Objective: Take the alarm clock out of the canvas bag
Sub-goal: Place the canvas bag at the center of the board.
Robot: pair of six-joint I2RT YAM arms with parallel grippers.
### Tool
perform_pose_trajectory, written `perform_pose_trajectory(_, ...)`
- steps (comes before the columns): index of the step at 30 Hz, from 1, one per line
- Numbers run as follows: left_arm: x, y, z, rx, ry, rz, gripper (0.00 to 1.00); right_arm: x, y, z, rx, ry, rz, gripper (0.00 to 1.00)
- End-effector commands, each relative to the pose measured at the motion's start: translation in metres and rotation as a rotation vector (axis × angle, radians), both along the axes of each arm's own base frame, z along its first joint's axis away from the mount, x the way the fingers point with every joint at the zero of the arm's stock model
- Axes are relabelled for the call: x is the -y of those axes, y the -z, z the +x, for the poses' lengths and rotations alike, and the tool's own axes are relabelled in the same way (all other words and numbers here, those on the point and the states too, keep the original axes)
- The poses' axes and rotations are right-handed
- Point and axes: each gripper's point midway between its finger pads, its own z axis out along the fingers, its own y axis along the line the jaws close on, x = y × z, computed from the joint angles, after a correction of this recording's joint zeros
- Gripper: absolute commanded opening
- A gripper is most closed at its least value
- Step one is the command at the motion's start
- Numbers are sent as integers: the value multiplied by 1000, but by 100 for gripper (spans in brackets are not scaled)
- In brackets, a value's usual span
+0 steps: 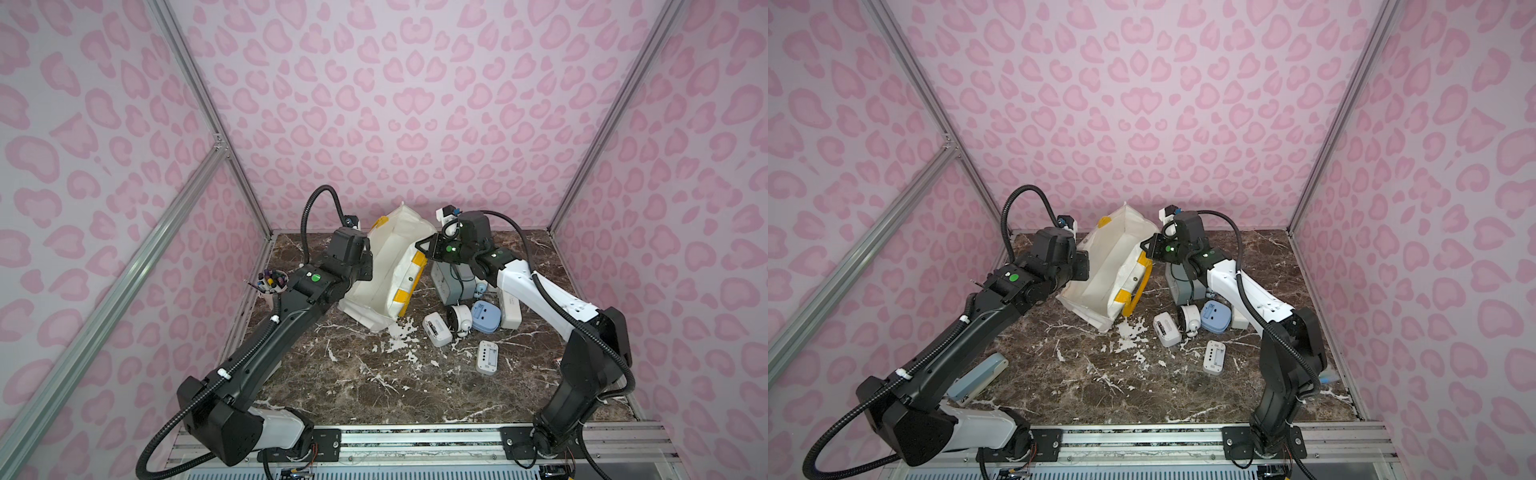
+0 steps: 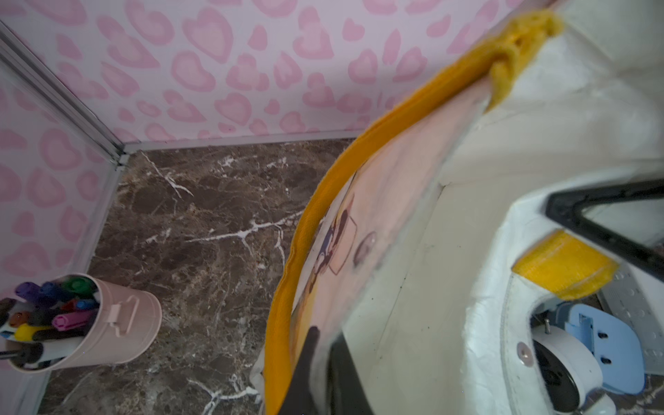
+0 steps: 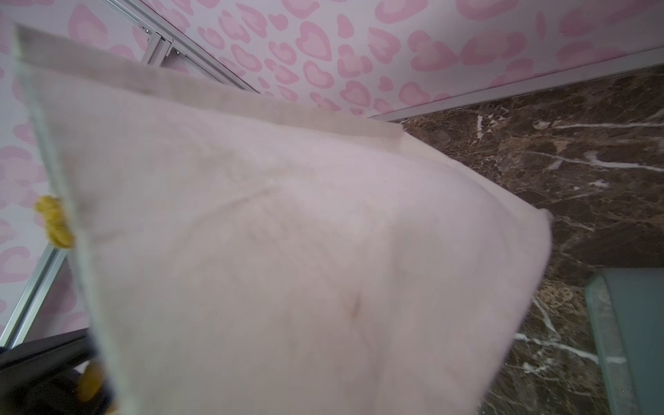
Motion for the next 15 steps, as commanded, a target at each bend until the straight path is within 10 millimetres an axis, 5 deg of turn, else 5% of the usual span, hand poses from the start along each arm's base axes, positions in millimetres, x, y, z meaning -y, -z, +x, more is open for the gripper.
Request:
perform_pose_trajectory(1, 10, 21, -9, -123, 11, -101, 3, 4, 7, 3, -48, -16, -18, 0)
perform_pose_trajectory(12, 32, 49, 13, -230, 18, -119, 11, 26, 50, 40, -126, 46, -98, 0)
perform_pose_trajectory(15, 31, 54, 18, -254, -9, -110, 24, 30, 58, 47, -141, 44, -129, 16)
